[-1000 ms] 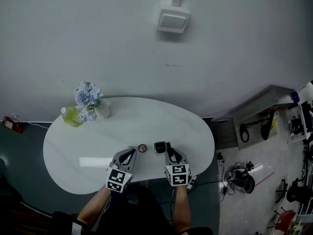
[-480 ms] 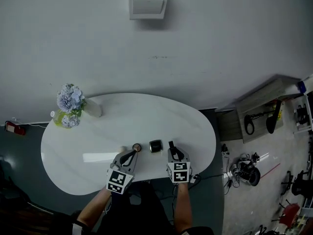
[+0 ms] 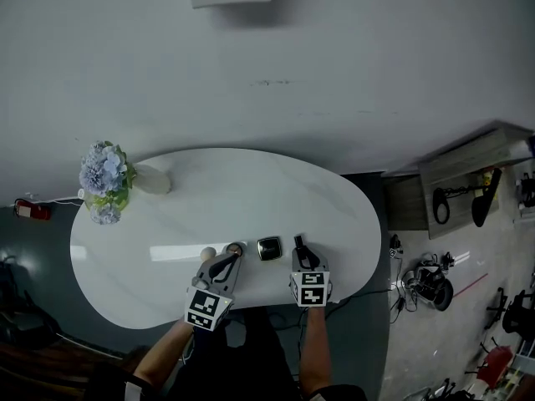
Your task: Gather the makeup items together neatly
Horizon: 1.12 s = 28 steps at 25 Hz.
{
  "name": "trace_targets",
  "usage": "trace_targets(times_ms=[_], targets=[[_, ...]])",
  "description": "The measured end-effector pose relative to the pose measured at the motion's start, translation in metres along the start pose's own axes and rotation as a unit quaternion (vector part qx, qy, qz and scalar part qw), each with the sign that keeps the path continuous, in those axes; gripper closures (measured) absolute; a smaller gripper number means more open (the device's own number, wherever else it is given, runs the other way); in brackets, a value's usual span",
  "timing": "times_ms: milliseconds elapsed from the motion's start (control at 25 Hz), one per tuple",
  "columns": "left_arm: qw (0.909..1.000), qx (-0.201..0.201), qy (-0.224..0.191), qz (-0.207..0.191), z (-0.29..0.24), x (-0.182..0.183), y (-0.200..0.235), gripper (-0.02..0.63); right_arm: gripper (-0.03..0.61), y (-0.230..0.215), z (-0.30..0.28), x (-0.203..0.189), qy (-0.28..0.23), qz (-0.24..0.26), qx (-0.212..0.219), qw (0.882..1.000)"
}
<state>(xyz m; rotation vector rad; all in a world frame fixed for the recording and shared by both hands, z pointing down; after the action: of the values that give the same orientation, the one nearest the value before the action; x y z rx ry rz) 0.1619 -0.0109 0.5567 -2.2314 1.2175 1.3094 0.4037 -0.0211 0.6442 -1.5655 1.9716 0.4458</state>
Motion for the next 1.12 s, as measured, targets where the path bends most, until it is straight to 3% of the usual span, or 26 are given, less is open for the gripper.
trace_targets(times_ms=[840, 960, 1120], targets=[[0.9999, 0.002, 0.009, 0.014, -0.009, -0.007, 0.006, 0.594, 0.465, 0.001, -0.018, -0.009, 0.021, 0.013, -0.006, 1.0], [0.9999, 0.005, 0.005, 0.014, -0.006, -0.006, 0.006, 0.594, 0.396, 0.004, -0.014, -0.006, 0.005, 0.013, 0.003, 1.0], [0.9998, 0.011, -0.004, 0.014, 0.0, -0.004, 0.004, 0.594, 0.39, 0.003, -0.005, -0.001, -0.005, 0.015, 0.0, 1.0]])
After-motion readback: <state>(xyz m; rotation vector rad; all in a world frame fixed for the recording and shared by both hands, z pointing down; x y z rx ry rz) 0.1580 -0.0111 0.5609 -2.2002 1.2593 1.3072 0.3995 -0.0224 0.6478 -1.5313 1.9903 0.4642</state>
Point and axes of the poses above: the fingertips, and each gripper's own axes: z backward along the fingers, y to its left, x out of its top, the point moved 9 cm from there along z, backward along the fingers, and after that the axes turned 1 degree about y, right-handed, at the moved point
